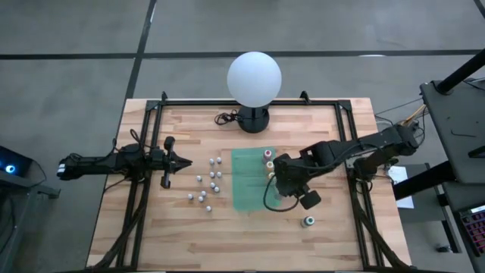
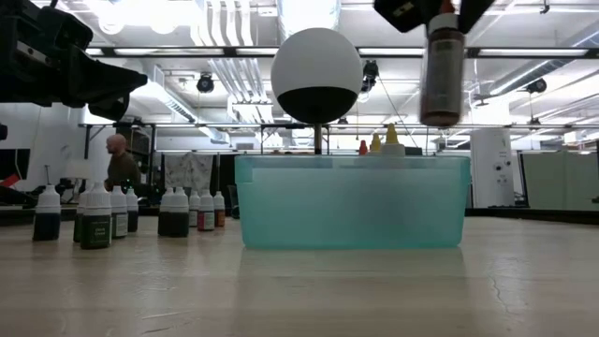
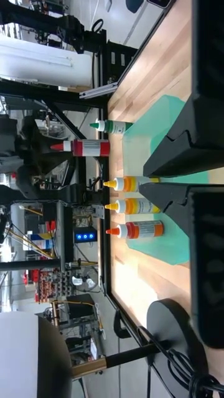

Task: Pick & Place food coloring
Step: Put the large red food coloring bottle into the green bin

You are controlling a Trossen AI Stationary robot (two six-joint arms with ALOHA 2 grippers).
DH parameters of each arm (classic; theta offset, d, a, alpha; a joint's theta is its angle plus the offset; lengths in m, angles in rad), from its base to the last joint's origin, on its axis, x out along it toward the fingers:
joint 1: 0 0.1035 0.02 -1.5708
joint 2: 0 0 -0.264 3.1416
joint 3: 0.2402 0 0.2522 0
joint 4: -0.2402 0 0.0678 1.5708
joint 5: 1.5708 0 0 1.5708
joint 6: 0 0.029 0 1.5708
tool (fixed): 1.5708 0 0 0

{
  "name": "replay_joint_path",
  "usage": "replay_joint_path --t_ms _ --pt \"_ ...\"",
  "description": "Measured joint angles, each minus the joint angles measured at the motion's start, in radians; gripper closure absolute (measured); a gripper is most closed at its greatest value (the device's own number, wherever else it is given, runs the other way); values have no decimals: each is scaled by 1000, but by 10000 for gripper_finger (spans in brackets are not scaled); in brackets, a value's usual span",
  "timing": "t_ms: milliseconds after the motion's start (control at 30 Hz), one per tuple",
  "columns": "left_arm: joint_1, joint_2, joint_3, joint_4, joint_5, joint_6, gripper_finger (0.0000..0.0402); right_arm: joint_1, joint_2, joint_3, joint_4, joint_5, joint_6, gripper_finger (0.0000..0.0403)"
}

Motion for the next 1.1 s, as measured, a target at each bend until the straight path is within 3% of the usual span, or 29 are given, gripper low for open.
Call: replay_joint_path --t_ms 233,633,1100 --pt "0 0 0 0 0 0 401 -45 66 92 -6 0 -160 290" --pt "0 0 0 0 0 0 401 -65 116 105 -8 -9 -551 288" --pt "0 0 0 0 0 0 401 -75 169 101 -4 -9 -755 289"
